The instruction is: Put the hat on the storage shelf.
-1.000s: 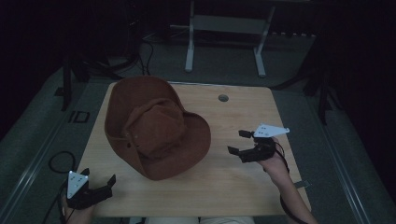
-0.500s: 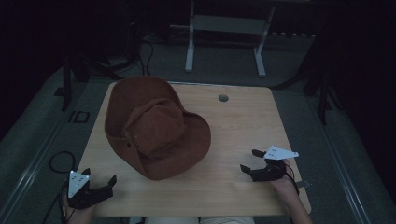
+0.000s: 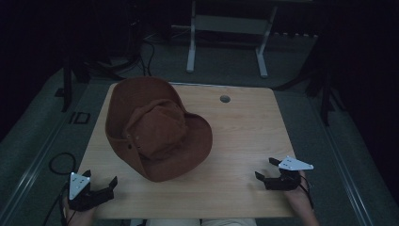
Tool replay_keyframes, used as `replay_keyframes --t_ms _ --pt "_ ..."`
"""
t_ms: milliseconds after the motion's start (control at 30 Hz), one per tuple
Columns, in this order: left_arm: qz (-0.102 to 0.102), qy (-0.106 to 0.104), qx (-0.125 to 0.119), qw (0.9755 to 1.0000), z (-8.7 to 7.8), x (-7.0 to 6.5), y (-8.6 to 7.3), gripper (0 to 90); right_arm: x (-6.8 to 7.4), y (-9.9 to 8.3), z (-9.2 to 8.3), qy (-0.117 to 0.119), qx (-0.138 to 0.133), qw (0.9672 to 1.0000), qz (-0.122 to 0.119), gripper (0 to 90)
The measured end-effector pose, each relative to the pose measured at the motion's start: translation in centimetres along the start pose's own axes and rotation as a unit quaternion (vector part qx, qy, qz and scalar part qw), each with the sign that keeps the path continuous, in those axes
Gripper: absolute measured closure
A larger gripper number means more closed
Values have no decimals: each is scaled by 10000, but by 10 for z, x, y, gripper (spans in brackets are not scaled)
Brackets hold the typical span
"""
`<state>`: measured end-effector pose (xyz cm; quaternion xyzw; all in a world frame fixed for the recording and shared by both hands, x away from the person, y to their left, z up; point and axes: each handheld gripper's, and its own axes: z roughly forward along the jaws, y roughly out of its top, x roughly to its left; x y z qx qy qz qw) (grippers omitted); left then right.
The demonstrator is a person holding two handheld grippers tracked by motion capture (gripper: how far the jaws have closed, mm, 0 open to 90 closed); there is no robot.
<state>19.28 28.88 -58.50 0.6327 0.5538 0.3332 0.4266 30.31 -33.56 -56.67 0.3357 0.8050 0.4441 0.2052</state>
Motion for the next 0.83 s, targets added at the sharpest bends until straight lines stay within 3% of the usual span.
replay_keyframes --t_ms 433,833 --pt "-7 33 23 10000 0 1 0 17 -15 -22 -25 -537 9 9983 243 127" --pt "2 41 33 10000 1 1 -1 16 -19 -25 -27 -592 -18 9978 307 130"
